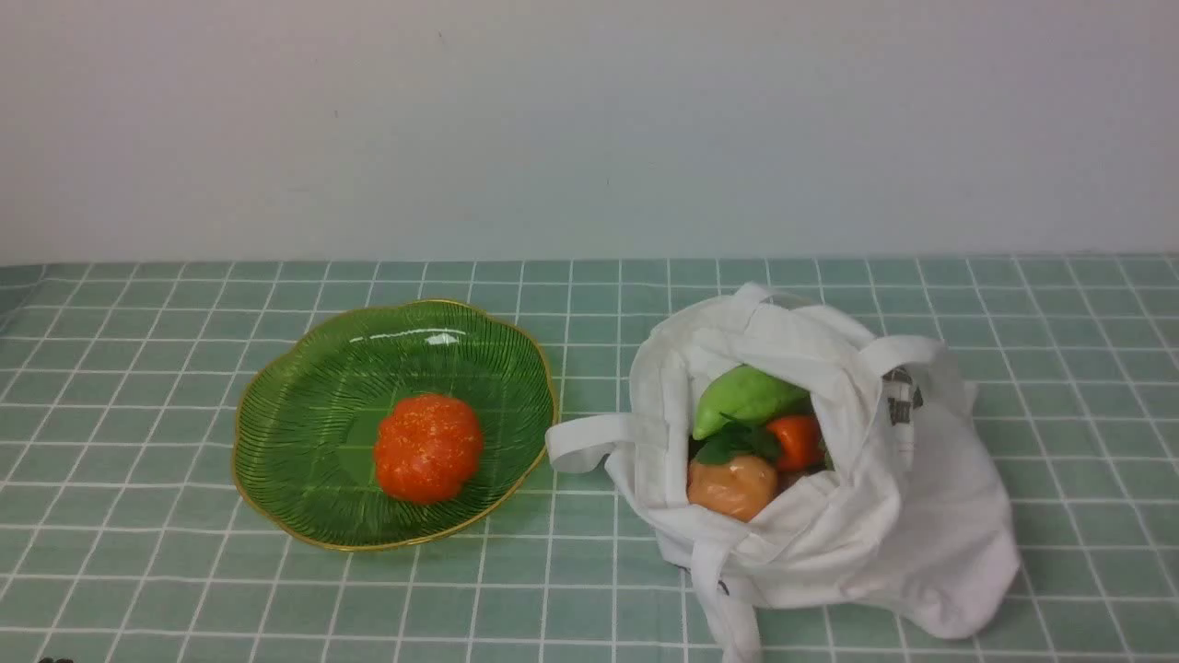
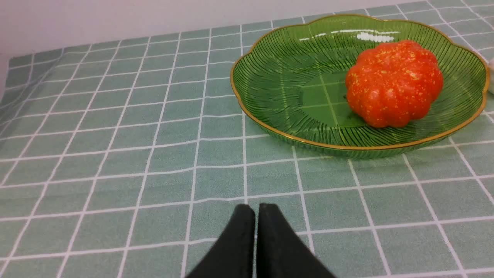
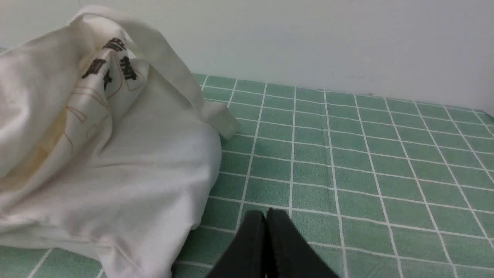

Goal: Take vegetables from cloth bag on blue coffee tablecloth place on plate.
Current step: 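Reach into the bag and grasp the item inside with the right gripper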

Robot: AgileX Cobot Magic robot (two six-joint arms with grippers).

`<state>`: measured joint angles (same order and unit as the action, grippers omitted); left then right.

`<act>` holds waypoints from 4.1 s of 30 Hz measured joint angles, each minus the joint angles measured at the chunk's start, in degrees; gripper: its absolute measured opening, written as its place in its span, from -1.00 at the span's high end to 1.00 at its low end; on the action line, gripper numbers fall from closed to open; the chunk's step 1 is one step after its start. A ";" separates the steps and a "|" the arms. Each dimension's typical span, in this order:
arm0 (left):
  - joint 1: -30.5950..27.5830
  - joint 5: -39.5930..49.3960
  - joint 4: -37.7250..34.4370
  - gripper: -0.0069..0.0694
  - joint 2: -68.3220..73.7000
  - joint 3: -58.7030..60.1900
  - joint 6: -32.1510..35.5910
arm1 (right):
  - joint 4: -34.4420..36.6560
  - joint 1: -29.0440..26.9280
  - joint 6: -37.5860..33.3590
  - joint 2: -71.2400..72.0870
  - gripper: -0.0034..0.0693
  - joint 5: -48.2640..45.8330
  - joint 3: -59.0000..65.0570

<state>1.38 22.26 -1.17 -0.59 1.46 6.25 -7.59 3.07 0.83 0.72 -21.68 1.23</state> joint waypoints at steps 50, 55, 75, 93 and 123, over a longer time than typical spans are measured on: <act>0.00 0.00 0.00 0.84 0.00 0.00 0.00 | 9.31 9.78 31.23 -16.98 0.95 1.43 -29.13; 0.00 0.00 0.00 0.84 0.00 0.00 0.00 | 8.90 19.72 23.74 -37.84 0.95 -23.73 -46.13; 0.00 0.00 0.00 0.84 0.00 0.00 0.00 | 18.69 27.74 9.83 -95.91 0.95 -43.86 -84.89; 0.00 0.00 0.00 0.84 0.00 0.00 0.00 | 22.89 21.94 16.62 -110.05 -0.10 -39.92 -89.48; 0.00 0.00 0.00 0.84 0.00 0.00 0.00 | 11.53 21.94 11.73 -112.48 -0.58 -47.43 -89.86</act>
<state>1.38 22.26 -1.17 -0.59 1.46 6.25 3.94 25.01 12.56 -111.77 -69.12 -88.63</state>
